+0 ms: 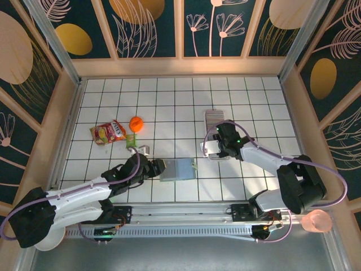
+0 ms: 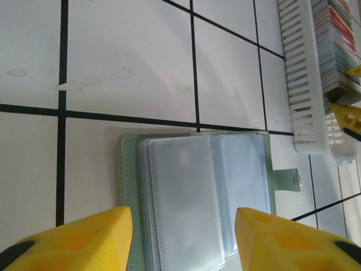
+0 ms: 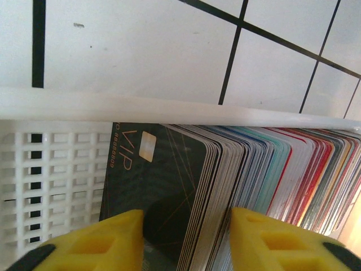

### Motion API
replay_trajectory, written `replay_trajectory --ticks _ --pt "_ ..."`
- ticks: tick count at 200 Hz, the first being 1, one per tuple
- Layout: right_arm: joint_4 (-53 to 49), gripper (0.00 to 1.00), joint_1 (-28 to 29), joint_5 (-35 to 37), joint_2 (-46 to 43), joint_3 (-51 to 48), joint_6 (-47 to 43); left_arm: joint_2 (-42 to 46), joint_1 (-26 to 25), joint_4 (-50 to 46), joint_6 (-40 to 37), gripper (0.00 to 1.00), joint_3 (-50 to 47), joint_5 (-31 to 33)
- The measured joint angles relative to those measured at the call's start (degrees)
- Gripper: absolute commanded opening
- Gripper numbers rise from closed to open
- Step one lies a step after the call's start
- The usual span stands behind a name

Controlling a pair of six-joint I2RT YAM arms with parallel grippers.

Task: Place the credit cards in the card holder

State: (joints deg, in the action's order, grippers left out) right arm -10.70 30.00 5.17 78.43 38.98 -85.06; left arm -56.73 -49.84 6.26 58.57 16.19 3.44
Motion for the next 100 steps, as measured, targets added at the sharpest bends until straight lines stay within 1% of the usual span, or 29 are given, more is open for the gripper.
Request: replay_trajectory --ticks 18,31,94,100 --pt "-0.13 0.36 0.00 -0.02 -0.55 0.00 0.07 0.26 0.00 -0.02 0.00 0.50 -0.17 0.00" --pt "-0.24 0.33 0.00 -0.02 -0.81 0.00 0.07 0.44 0.00 0.00 0.00 0.50 -0.17 0.00" --pt "-0.68 0.29 0.00 -0.02 -2.80 -0.02 0.07 0.02 0.00 0.26 0.15 0.49 -0.17 -0.04" --pt "-0.68 0.27 0.00 -0.02 -2.93 -0.02 0.04 -0.11 0.00 0.33 0.15 0.49 -0.17 -0.04"
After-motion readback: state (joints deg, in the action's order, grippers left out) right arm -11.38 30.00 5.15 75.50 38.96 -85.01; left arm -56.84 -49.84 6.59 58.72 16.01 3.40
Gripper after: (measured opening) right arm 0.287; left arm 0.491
